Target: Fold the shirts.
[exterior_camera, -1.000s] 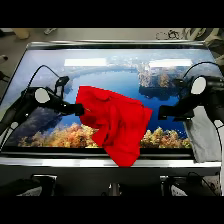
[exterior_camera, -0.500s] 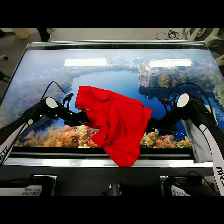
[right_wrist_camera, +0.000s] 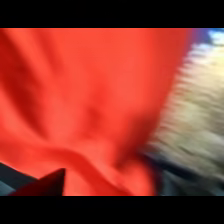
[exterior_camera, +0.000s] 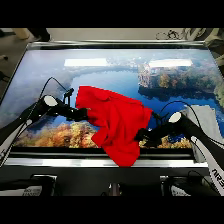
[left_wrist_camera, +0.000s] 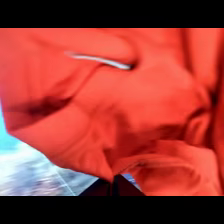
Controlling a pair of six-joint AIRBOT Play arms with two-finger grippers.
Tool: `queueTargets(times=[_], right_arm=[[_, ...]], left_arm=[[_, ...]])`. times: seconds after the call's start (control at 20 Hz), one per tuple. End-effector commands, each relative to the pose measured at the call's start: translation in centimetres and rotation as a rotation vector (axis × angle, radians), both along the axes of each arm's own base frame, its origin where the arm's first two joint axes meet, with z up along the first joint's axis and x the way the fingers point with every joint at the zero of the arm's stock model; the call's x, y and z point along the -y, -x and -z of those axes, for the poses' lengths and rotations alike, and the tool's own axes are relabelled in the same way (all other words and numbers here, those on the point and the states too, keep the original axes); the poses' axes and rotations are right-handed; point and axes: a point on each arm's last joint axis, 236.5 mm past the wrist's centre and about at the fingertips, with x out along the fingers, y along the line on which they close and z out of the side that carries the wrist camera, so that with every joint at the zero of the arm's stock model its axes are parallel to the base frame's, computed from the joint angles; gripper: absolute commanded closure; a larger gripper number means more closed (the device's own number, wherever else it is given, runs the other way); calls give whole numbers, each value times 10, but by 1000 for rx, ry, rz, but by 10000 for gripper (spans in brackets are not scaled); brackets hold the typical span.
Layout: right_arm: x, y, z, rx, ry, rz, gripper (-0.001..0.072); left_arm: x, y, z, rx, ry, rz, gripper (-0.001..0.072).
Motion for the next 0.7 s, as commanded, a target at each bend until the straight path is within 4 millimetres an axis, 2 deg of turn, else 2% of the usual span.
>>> queueTargets(times=[0.0, 0.05, 0.15, 0.2, 0.25, 0.3, 0.35, 0.4, 0.45, 0.5, 0.55, 0.6, 0.65], right_arm=[[-24, -22, 14, 71, -15, 64, 450], [-28, -25, 3, 79, -35, 49, 675], [-21, -49, -40, 193, -40, -27, 688], [-12, -65, -73, 280, -22, -52, 688], [-2, -81, -112, 387, 0, -75, 688], [10, -96, -158, 523, 34, -89, 689], [27, -114, -225, 729, 89, -80, 689], [44, -124, -293, 930, 148, -43, 689], [62, -124, -366, 1143, 213, 12, 689], [79, -109, -444, 1366, 288, 76, 689], [94, -86, -504, 1533, 349, 148, 689], [104, -55, -552, 1656, 366, 233, 689], [112, -30, -580, 1722, 375, 295, 689]], left_arm=[[11, 3, -24, 60, 18, 30, 678], [11, 1, -37, 97, 23, 41, 679], [3, -14, -83, 246, 33, 59, 679], [-5, -25, -120, 343, 41, 44, 679], [-15, -34, -163, 451, 47, 27, 679], [-27, -40, -215, 582, 49, 3, 679], [-42, -38, -280, 747, 43, -19, 679], [-59, -26, -352, 920, 35, -54, 679], [-75, -5, -418, 1084, 21, -90, 680], [-91, 29, -486, 1265, 5, -135, 679], [-106, 65, -539, 1423, -26, -183, 680], [-123, 104, -581, 1555, -62, -255, 679], [-138, 134, -605, 1625, -79, -338, 680]])
